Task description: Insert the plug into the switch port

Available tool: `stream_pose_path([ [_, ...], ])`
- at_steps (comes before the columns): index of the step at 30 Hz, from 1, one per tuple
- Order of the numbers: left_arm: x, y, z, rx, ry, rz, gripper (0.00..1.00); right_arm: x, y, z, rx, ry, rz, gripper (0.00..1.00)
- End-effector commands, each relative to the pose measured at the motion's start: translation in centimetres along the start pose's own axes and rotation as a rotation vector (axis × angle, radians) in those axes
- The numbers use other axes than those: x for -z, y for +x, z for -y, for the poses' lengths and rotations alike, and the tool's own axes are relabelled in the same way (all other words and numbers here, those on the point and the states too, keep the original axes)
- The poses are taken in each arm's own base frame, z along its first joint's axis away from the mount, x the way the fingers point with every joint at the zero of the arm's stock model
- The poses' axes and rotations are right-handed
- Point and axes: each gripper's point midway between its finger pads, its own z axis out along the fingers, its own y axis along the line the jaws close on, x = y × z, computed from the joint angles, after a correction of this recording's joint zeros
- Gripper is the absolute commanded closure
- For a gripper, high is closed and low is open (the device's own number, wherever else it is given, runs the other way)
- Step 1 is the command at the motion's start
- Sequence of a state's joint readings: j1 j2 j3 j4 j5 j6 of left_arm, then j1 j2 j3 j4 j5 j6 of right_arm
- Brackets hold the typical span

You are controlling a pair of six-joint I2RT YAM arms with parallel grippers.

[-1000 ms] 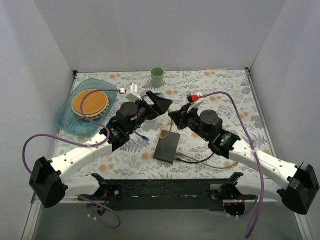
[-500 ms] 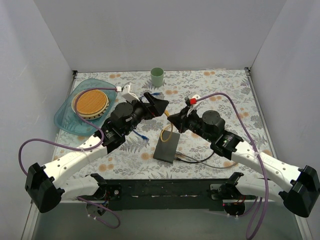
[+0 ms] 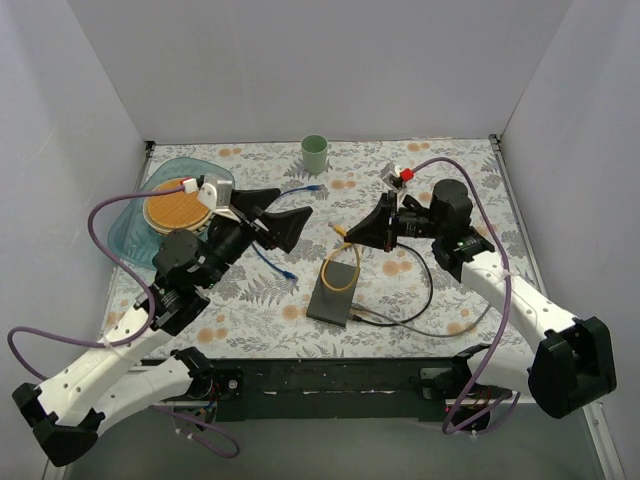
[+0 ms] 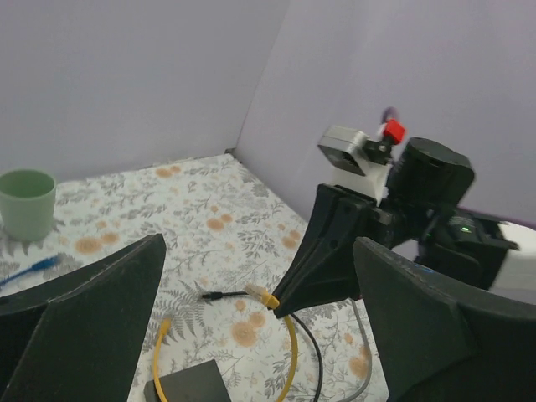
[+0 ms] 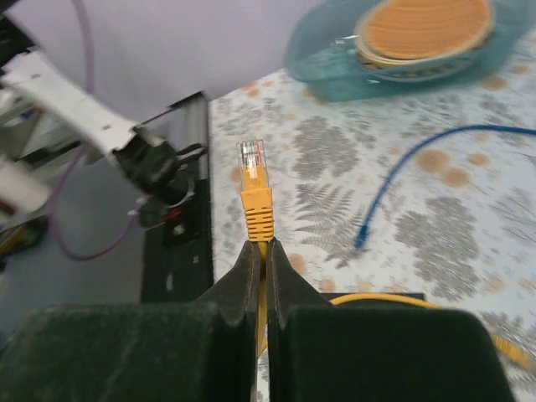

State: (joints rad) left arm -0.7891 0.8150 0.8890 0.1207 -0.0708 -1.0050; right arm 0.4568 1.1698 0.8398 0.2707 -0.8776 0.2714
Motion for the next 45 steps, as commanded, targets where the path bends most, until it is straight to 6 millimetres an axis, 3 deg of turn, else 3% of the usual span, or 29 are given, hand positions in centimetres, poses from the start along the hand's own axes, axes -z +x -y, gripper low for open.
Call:
stream_pose_path([
  [1,0.6,1.1,2.9,-0.130,0.206,-0.049,0.07,1.6,-2.2,-7.8,0.097,-0.465,-0.033,0.99],
  [2,0.5,1.4,3.4,-0.143,0.234,-0.066,0.08,2.1,-2.5,-8.7,0.016,-0.490,-0.050,0.99],
  [4,0.3,1.6,4.4,-0.151,0.293,-0.101,0.14,3.0,-2.8,-10.1,0.169,-0.562,-0.012,0.99],
  [6,0.1,2.5,5.6,-0.159,0.373,-0.138,0.19,4.0,-2.7,-11.5,0.178,-0.609,-0.014,0.99],
  [8,0.0,3.0,6.4,-0.156,0.428,-0.154,0.28,3.7,-3.3,-11.2,0.104,-0.615,-0.050,0.99],
  [13,0.2,2.9,7.8,-0.168,0.512,-0.151,0.40,3.3,-3.1,-11.0,0.091,-0.621,-0.048,0.99],
  [17,0.3,3.5,7.8,-0.172,0.528,-0.181,0.42,3.2,-3.4,-10.9,0.086,-0.620,-0.043,0.99],
  [24,-0.5,5.5,6.4,-0.180,0.470,-0.236,0.49,3.1,-3.7,-10.9,0.079,-0.620,-0.039,0.99],
  [26,-0.7,6.2,6.1,-0.183,0.465,-0.249,0.57,3.2,-3.7,-11.0,0.080,-0.622,-0.040,0.99],
  [31,-1.0,7.5,6.2,-0.175,0.497,-0.285,0.58,3.4,-3.8,-11.3,0.080,-0.623,-0.039,0.99],
  [32,-1.0,7.9,6.3,-0.172,0.508,-0.298,0.65,3.4,-3.8,-11.3,0.075,-0.622,-0.039,0.99],
  [37,-1.1,8.5,6.4,-0.158,0.519,-0.319,0.80,3.4,-3.9,-11.5,0.076,-0.623,-0.032,0.99],
  [41,-0.9,8.7,6.4,-0.147,0.519,-0.318,1.00,3.5,-4.0,-11.5,0.075,-0.622,-0.029,0.99],
  [45,-0.8,8.7,6.5,-0.131,0.522,-0.321,1.00,3.5,-4.1,-11.6,0.073,-0.623,-0.023,0.99],
])
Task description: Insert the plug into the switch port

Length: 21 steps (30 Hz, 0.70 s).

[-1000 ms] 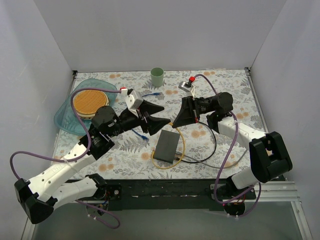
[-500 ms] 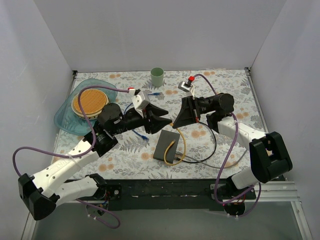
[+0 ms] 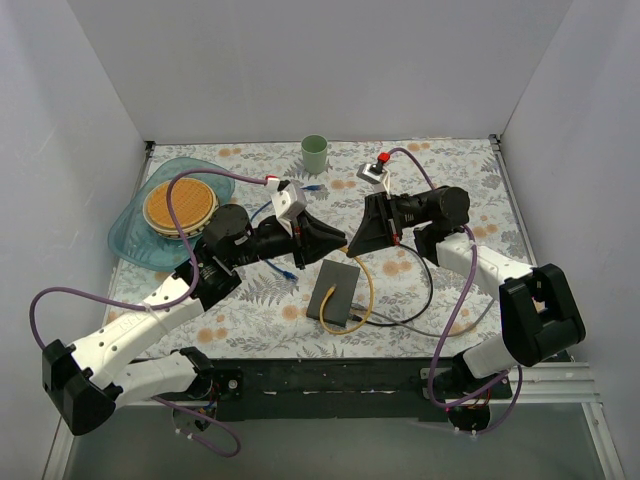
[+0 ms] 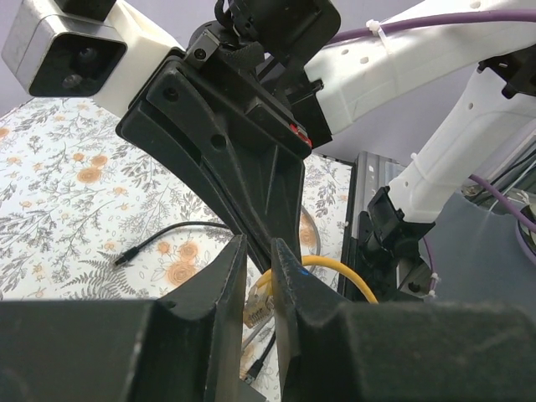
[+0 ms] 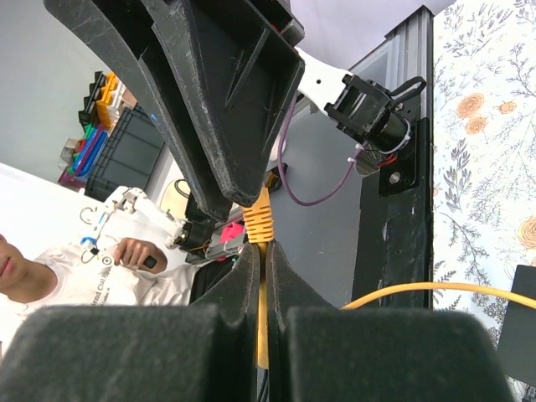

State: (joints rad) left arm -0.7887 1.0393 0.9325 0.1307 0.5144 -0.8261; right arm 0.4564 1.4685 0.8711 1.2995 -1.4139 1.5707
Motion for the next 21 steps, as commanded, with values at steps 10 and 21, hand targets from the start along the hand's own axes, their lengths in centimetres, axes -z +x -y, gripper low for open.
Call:
stream_pose_path([
  [10,1.3,-2.1,-1.7,0.019,-0.149,0.082,0.21,-0.1,0.1,-5.5,0.647,-0.075,0.027,0.99],
  [21,4.3,-5.7,-0.8,-0.012,-0.203,0.218,0.28,-0.1,0.3,-6.1,0.656,-0.077,0.026,0.99],
])
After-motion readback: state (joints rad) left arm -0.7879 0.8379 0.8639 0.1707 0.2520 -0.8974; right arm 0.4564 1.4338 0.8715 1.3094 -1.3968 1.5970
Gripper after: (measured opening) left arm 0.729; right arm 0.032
